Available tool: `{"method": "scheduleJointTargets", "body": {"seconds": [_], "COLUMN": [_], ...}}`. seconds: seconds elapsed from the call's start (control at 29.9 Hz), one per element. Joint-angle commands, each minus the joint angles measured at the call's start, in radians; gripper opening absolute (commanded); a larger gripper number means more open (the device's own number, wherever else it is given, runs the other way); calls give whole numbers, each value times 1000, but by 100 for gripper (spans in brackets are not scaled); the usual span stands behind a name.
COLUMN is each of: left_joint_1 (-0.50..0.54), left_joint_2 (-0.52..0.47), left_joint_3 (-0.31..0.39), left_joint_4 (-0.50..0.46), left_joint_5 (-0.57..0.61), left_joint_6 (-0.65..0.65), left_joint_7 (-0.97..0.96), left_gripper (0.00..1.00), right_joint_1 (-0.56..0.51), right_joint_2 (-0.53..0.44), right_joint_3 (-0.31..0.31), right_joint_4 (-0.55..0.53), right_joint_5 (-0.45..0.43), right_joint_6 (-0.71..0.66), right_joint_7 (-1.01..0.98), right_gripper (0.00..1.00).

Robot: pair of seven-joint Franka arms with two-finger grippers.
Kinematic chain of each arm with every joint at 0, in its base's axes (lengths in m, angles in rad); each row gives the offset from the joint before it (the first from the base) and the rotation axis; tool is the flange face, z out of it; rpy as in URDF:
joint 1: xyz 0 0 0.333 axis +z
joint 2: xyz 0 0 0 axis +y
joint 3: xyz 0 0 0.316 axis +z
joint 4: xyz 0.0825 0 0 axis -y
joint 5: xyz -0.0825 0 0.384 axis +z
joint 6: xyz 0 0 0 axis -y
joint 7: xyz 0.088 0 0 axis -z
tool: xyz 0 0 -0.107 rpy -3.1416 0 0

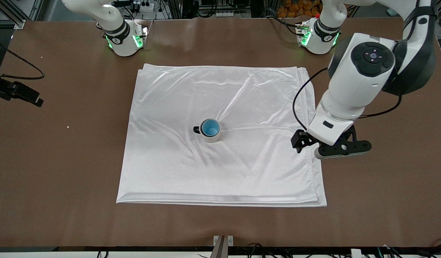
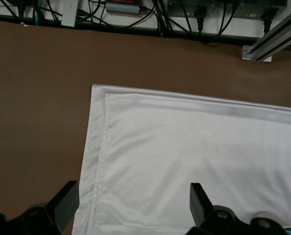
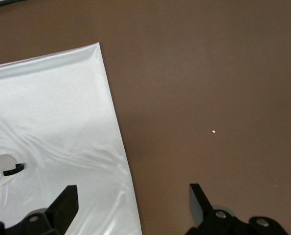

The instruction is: Place blue cup into white mug on cloth

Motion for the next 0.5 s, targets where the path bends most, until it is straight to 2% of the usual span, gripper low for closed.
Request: {"method": "scheduleJointTargets", "body": {"seconds": [0.0, 0.47], "left_joint_1": [46, 183], "left_joint_2": [-73, -161], "left_joint_3": [14, 22], "left_joint_4": [-40, -53], "left_joint_5": [-77, -102], "left_joint_6": [-59, -181], "left_joint_7": [83, 375], "left_gripper": [100, 100], "right_joint_1": [-6, 2], "right_joint_2": [10, 13], "right_joint_3": [1, 1], "right_joint_4": [23, 23], "right_joint_5": [4, 4], "right_joint_6": [0, 5], "right_joint_7": [16, 16], "right_gripper": [100, 100]}}
